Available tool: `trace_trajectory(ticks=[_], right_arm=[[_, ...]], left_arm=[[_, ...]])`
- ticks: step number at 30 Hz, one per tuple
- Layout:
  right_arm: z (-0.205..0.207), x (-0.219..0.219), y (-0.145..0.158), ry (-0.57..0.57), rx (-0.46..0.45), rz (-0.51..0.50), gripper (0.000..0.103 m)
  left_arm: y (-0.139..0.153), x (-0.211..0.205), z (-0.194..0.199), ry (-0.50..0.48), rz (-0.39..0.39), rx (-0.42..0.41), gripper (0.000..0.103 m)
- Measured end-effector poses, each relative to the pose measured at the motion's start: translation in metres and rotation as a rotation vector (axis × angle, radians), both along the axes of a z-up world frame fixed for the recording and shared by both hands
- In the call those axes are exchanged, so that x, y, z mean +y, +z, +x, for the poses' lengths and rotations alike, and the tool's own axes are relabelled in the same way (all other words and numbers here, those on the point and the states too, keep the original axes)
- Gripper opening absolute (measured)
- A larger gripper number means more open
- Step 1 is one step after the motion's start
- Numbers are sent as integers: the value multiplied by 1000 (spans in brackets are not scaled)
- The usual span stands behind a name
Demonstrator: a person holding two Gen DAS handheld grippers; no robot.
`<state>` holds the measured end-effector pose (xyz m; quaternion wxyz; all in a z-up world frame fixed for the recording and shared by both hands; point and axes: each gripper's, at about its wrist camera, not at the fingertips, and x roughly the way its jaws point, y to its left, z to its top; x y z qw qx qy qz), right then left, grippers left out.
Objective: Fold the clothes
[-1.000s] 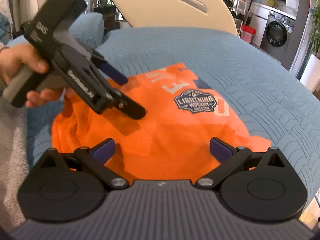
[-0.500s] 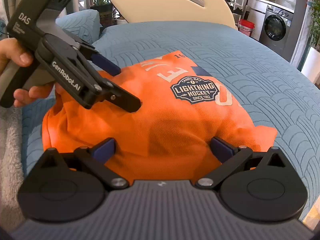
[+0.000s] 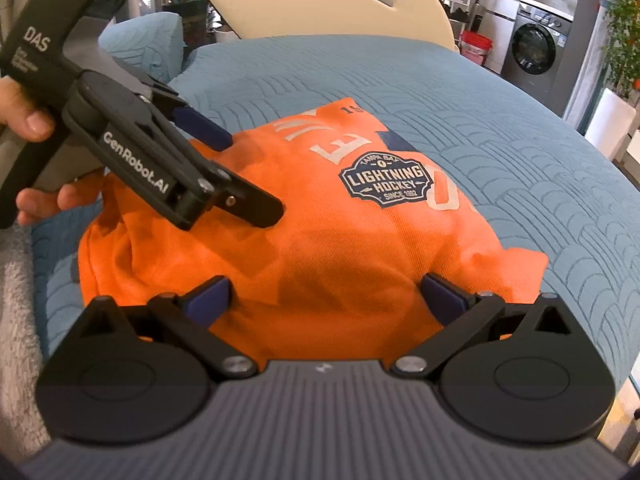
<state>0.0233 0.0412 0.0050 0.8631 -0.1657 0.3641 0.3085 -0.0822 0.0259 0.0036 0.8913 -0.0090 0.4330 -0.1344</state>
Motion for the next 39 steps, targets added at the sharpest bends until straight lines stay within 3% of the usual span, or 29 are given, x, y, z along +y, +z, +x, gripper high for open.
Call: trace_trajectory(ticks=[7,11,14,17,20,24,26,29,32,36,37,39], right_arm=[[4,9,12,-67,22,-28,103],[12,-26,33,-197,-48,91,103],[34,-72,23,-394,9,273,103],[62,-111,-20,-553,282,546,103],[62,-112,-28,-556,282,656,103],[55,-79,-27,-488,201,573,103],[55,-78,-22,-471,191,580,69],[53,-79,-3,-425,113,545,42],[48,-69,22,-384,-55,415,35],[68,-73,40,-419,-224,286,34],[77,-77,38,-433,-236,248,37],[92,-88,22,-467,-173,228,55]], left_arm=[[2,5,4,0,-24,19,103],[2,4,3,-5,-18,16,103],[2,4,4,-5,-15,17,103],[1,5,4,-8,-19,19,103],[1,6,4,-8,-23,20,103],[1,6,3,-4,-26,20,103],[1,6,3,2,-29,16,103],[4,-2,6,20,-28,-10,103],[13,-19,20,31,-20,-44,103],[15,-51,52,13,16,-67,103],[10,-56,59,13,18,-53,103],[-3,-61,65,24,-3,-37,103]])
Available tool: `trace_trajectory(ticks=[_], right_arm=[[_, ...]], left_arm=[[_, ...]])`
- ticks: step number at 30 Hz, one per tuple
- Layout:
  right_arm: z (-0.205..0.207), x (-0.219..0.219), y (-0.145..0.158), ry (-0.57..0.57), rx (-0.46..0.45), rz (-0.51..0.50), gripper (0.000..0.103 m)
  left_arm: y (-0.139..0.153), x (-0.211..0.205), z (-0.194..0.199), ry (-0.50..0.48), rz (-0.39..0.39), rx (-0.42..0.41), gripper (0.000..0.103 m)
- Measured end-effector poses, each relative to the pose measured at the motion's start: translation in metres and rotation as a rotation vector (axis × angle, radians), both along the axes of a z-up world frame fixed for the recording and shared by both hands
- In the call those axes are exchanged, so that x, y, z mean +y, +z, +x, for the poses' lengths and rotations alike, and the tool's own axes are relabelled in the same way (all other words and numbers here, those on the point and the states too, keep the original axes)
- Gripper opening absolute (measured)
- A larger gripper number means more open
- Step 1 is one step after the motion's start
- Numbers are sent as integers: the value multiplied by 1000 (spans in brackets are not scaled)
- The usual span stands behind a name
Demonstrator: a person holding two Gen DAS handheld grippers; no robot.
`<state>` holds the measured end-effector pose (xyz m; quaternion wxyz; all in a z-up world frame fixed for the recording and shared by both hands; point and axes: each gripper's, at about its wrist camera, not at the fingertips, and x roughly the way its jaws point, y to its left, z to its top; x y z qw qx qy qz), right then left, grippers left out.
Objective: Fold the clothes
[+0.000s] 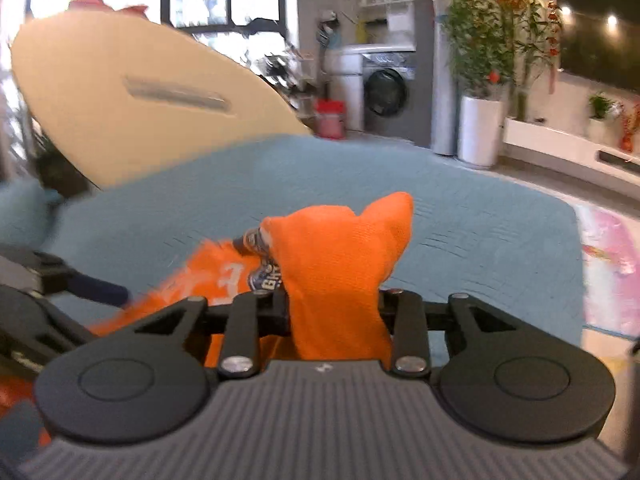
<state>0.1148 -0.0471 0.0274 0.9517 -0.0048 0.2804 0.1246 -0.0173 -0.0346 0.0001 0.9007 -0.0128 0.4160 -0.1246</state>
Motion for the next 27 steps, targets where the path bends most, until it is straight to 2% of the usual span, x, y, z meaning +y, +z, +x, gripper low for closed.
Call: trace_trajectory(ticks=[1,2,3,5,7,8,10,13,15,17,20,27], right_arm=[[6,-12,-11,-22,47,41,71],[11,-24,-22,-45,94,82,83],[13,-32,-25,-58,120,101,84],[6,-40,-12,-66,98,83,84],[-14,-51,9,-130,-23,56,84],[-21,-54,14,-141,-59,70,84],[-32,-59,20,-129,-108,128,84],[-31,-54,17,-72,-78,133,84],[-27,-43,11,-75,-61,54,84],[-21,-33,6,-81,-40,-42,84],[-13,-19,5,-84,-13,-78,84],[-52,-7,20,-48,-29,-77,84]], left_arm=[[-2,0,-5,0,-3,-32,103],[-4,0,-12,0,-5,-69,103],[-5,1,-14,-2,-5,-81,103],[-3,3,-18,-4,-12,-74,103],[2,6,-16,-5,-20,-31,103],[7,8,-13,-1,-26,3,103],[14,13,-15,24,-25,8,103],[33,22,-29,84,24,-19,103],[43,21,-42,106,83,-18,103],[46,14,-68,86,143,13,103],[40,5,-96,73,140,34,103],[36,-1,-120,104,114,21,103]])
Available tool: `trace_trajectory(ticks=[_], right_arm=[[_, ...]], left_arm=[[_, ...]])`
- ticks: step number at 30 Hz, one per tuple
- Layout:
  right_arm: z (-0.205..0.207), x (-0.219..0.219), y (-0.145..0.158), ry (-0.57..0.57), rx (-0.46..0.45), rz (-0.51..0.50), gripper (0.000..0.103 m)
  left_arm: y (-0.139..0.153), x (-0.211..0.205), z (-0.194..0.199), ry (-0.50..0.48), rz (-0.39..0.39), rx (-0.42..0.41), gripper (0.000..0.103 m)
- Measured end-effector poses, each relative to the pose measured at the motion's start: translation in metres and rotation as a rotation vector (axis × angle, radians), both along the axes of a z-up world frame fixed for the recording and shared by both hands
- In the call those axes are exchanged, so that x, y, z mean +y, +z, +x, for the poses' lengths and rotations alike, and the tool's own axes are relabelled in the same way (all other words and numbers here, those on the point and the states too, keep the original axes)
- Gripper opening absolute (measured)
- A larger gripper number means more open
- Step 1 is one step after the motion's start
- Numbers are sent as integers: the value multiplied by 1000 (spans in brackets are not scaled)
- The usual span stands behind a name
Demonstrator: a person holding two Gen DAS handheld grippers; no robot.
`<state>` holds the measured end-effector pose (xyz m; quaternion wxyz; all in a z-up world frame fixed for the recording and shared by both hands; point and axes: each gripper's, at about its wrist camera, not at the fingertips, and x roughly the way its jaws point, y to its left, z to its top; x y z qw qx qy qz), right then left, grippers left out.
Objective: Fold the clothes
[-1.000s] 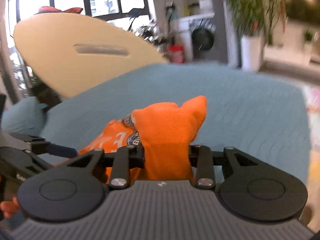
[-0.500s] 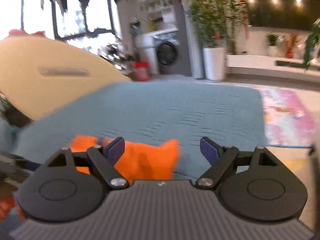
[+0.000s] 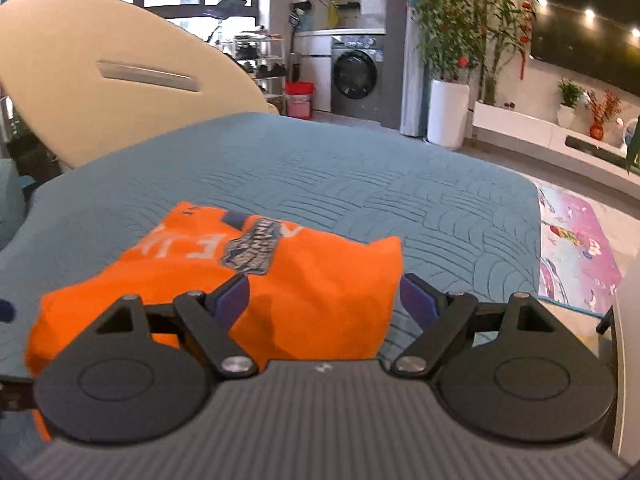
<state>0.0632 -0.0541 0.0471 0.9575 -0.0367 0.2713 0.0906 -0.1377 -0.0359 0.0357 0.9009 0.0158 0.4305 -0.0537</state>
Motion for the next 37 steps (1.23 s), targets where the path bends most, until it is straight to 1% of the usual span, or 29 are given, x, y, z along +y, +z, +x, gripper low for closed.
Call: trace_trajectory(ticks=[2,3,5,6,8,10,12,13,17,20,26,31,34,37], right_arm=[[-20,-1,8,-5,12,-18,84],[-34,-3,13,-8,21,-16,84],[-59,-7,19,-21,28,6,84],[-75,-6,19,-29,23,27,84],[-98,-1,20,-40,4,37,84],[-125,5,16,-53,-57,33,84],[-149,11,5,-73,-130,42,84],[-155,14,-3,-93,-141,56,84],[-156,21,-22,-146,-66,58,84],[-159,24,-28,-165,-46,39,84],[-154,28,-35,-159,-20,23,84],[-151,37,-44,-115,26,-9,85],[-146,43,-52,-85,76,-25,85],[-143,47,-58,-66,105,-40,84]], left_arm=[[2,0,-6,-18,1,-26,103],[1,3,-9,-36,-3,-26,103],[-3,6,-9,-59,-20,-8,103],[-6,8,-8,-66,-30,3,103],[-10,11,-5,-72,-45,19,103],[-14,18,0,-52,-77,51,103],[-15,22,4,-14,-75,64,103],[-14,24,4,5,-71,61,103],[-9,24,4,14,-60,32,103],[-6,23,2,12,-61,20,103],[-2,19,-2,-5,-46,-10,103],[-1,19,-8,-6,-60,-32,103],[-1,18,-12,-1,-39,-61,103],[2,18,-14,-9,-60,-72,103]])
